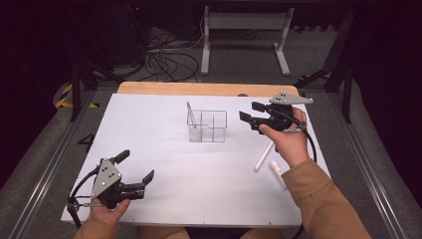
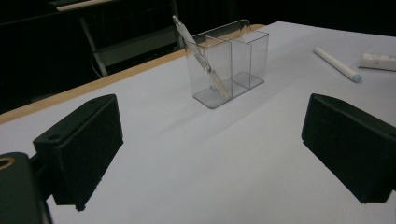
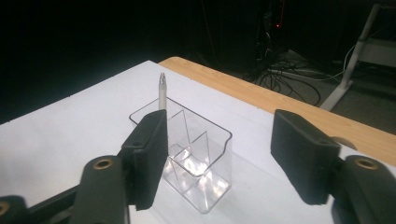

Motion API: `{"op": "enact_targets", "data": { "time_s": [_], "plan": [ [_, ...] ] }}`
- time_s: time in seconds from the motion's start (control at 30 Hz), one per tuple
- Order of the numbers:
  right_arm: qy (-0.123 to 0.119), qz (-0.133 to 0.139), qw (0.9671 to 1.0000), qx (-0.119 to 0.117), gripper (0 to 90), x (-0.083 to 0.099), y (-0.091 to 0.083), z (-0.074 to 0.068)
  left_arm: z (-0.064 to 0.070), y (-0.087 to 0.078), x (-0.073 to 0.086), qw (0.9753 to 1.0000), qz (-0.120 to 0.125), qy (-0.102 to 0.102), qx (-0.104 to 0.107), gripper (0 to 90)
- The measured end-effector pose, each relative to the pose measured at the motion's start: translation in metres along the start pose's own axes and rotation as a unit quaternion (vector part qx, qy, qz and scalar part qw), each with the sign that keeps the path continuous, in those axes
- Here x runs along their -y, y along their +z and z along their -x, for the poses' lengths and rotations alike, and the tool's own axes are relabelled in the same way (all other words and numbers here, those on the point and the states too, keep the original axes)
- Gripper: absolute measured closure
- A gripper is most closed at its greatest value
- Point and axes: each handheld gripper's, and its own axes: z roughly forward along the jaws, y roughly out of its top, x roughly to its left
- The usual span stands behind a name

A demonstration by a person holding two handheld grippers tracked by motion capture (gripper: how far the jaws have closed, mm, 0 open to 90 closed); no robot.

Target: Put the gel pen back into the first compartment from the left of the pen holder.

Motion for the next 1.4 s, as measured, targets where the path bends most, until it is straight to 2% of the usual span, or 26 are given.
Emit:
{"op": "enact_targets", "data": {
  "time_s": [0.1, 0.2, 0.37, 0.47, 0.53, 0.6, 0.7, 0.83, 0.93, 1.1, 1.23, 1.4],
  "plan": [
    [-0.006, -0.008, 0.9999, 0.003, 30.7, 0.002, -0.003, 0.003, 0.000, 0.000, 0.000, 1.0000, 0.000, -0.001, 0.001, 6.0],
    [0.005, -0.008, 0.9998, 0.015, 31.7, 0.003, -0.006, 0.005, 0.000, 0.001, 0.000, 1.0000, -0.003, 0.001, 0.001, 6.3],
    [-0.005, -0.018, 0.9994, 0.027, 32.0, 0.004, -0.009, 0.007, 0.000, 0.001, 0.000, 1.0000, -0.002, 0.001, 0.001, 6.4],
    [-0.011, -0.021, 0.9994, 0.026, 32.8, 0.004, -0.011, 0.008, 0.000, 0.001, 0.000, 1.0000, -0.002, 0.000, 0.001, 6.5],
    [-0.007, -0.022, 0.9995, 0.020, 36.4, 0.003, -0.013, 0.008, 0.000, 0.001, 0.000, 1.0000, -0.002, 0.001, 0.001, 6.5],
    [-0.004, -0.021, 0.9992, 0.033, 36.7, 0.002, -0.015, 0.006, 0.000, 0.001, 0.000, 1.0000, -0.002, 0.001, 0.001, 6.5],
    [0.017, -0.031, 0.9980, 0.052, 39.8, 0.001, -0.018, 0.004, 0.000, 0.001, 0.000, 1.0000, -0.004, 0.001, 0.002, 6.5],
    [0.012, -0.055, 0.9955, 0.076, 41.1, 0.001, -0.019, 0.003, 0.000, 0.002, 0.000, 1.0000, -0.008, 0.004, 0.002, 6.9],
    [0.016, -0.064, 0.9945, 0.081, 42.0, 0.002, -0.019, 0.003, 0.000, 0.001, 0.000, 1.0000, -0.008, 0.003, 0.003, 6.9],
    [0.016, -0.063, 0.9945, 0.083, 41.9, 0.002, -0.021, 0.005, 0.000, 0.001, 0.000, 1.0000, -0.008, 0.003, 0.002, 6.9],
    [0.032, -0.072, 0.9927, 0.091, 44.3, 0.003, -0.022, 0.008, 0.000, 0.001, 0.000, 1.0000, -0.008, 0.004, 0.002, 6.9],
    [0.063, -0.084, 0.9883, 0.110, 46.7, 0.003, -0.022, 0.011, 0.001, 0.001, 0.000, 1.0000, -0.008, 0.004, 0.002, 7.0]
  ]
}}
